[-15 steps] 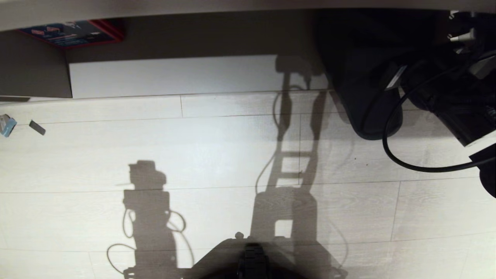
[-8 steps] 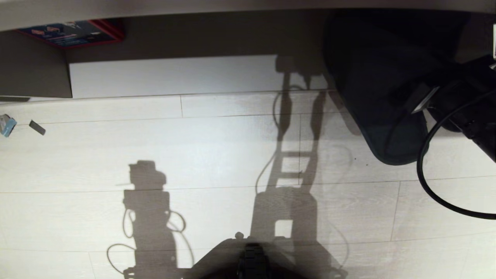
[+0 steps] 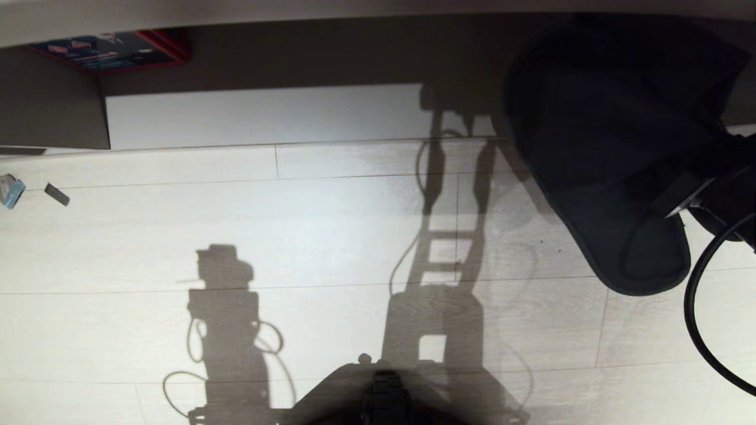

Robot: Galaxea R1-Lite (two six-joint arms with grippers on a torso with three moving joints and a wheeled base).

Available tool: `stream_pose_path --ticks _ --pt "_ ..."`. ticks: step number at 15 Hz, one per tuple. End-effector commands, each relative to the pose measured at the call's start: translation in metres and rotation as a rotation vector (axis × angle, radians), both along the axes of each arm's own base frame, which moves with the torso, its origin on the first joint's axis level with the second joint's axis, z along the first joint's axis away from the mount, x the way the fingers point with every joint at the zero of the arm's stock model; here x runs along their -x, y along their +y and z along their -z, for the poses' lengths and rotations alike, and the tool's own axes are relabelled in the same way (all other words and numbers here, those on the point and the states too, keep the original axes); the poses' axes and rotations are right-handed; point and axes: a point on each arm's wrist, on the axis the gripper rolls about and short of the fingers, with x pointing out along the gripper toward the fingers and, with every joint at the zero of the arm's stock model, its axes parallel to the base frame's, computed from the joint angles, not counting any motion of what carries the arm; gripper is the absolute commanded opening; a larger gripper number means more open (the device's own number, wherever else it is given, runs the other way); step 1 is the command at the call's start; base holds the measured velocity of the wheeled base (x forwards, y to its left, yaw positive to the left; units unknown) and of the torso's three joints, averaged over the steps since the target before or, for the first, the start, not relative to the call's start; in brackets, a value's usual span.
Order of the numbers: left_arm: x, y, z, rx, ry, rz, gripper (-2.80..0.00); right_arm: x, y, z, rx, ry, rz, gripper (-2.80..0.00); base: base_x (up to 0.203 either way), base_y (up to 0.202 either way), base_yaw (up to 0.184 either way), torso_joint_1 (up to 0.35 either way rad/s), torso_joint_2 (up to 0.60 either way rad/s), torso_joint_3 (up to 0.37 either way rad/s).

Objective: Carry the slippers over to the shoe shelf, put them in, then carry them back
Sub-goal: Place the slippers on the floor

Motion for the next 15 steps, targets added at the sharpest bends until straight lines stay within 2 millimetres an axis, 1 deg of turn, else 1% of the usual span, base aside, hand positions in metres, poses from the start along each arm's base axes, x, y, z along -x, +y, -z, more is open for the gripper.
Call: stream_pose_path --ticks 1,5,7,15 --pt "-0.001 0.000 0.002 0.000 0.008 0.000 -2.80 0.009 -0.002 0.010 0.009 0.020 0.000 -2.80 0.000 0.000 0.000 0.000 0.00 0.000" --pt "-0.001 0.000 0.002 0.000 0.008 0.000 -2.80 0.011 -0.003 0.036 0.041 0.112 -0.003 -2.80 0.000 0.000 0.000 0.000 0.00 0.000" --pt "-0.001 0.000 0.002 0.000 0.008 0.000 -2.80 0.014 -0.004 0.044 0.055 0.135 -0.006 -2.80 0.000 0.000 0.000 0.000 0.00 0.000" --pt "-0.001 0.000 0.002 0.000 0.008 0.001 -2.80 0.044 -0.013 0.048 0.035 0.103 -0.014 -2.80 0.000 0.000 0.000 0.000 0.00 0.000"
